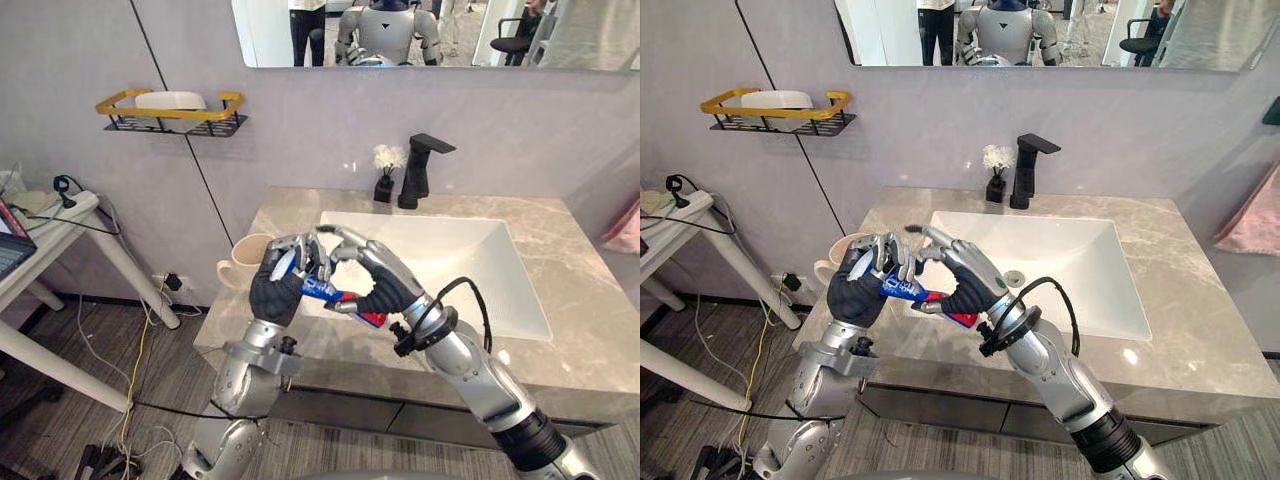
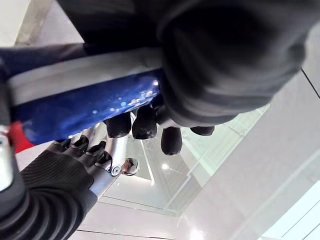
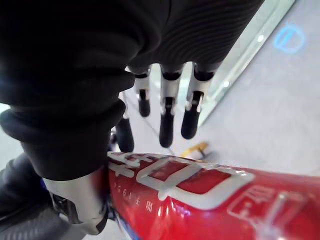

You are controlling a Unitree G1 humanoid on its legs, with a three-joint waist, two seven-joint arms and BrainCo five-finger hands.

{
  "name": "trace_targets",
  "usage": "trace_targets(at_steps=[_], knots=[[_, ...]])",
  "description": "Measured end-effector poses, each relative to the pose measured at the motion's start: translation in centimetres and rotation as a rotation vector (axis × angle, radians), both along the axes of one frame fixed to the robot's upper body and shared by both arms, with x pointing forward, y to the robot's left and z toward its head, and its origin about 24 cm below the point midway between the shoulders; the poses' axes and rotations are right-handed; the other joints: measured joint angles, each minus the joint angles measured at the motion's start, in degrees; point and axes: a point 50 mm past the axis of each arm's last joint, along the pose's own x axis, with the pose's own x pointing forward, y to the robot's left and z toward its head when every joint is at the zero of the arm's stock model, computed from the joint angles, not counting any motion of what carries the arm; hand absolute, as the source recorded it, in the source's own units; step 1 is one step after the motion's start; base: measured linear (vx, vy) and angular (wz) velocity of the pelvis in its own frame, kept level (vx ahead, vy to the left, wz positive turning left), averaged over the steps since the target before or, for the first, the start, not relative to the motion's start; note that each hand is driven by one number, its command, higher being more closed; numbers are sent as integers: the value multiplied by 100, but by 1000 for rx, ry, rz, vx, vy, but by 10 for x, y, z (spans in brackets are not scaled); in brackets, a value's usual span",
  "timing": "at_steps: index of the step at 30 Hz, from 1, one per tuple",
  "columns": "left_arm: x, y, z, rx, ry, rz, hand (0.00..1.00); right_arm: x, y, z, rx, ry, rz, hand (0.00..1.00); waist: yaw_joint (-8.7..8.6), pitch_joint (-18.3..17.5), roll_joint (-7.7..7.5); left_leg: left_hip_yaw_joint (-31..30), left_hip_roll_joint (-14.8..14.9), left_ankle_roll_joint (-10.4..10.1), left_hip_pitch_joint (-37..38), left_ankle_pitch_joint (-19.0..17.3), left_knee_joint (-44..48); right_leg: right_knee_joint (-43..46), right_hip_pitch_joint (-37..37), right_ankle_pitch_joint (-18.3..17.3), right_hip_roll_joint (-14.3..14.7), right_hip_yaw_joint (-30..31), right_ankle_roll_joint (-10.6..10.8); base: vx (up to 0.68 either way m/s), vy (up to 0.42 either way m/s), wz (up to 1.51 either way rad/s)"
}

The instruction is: Organize washtable

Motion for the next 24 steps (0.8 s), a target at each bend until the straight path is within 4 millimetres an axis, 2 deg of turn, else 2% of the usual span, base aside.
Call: trace_targets(at_steps=[3,6,8,11,16,19,21,24], knots=[[1,-1,7,-11,-28,1,100,-1,-10,3,82,5,-63,0,-17,18,33,34,4,0,5,-2,0,0,-10,5,1,26,8,-21,-4,-6],[3,4,9,-16,-34,46,100,-2,-33,9,189,-11,-177,0,-73,31,62,47,4,1,10,-5,0,-2,-12,8,2,41,13,-34,-8,-2],[5,12,10,2,-39,102,100,1,-72,12,289,-32,-378,0,-121,31,65,60,9,1,10,-6,0,-13,-13,13,8,55,20,-39,-9,-3],[3,19,19,-10,-69,143,100,-8,-111,12,382,-51,-573,0,-143,33,80,135,29,4,9,-22,1,-21,-49,17,25,128,21,-32,-8,-11],[-5,19,36,-29,-158,164,100,-28,-137,6,458,-60,-716,0,-226,-20,170,254,59,-6,-9,-73,14,-23,-135,26,50,267,25,-4,-12,-16],[-5,21,39,-17,-177,199,100,-41,-157,1,504,-65,-827,0,-245,-33,190,321,68,-15,-22,-92,24,-23,-164,26,58,307,25,-8,-12,-7],[-4,26,41,-18,-182,241,100,-52,-172,-6,557,-55,-922,0,-319,-34,191,339,72,-16,-40,-96,25,-22,-192,26,62,320,25,-10,-7,-2],[-3,26,45,-18,-199,256,100,-65,-183,-16,618,-26,-997,0,-331,-34,191,366,74,-16,-56,-99,25,-20,-222,29,64,348,31,-22,-12,-6]])
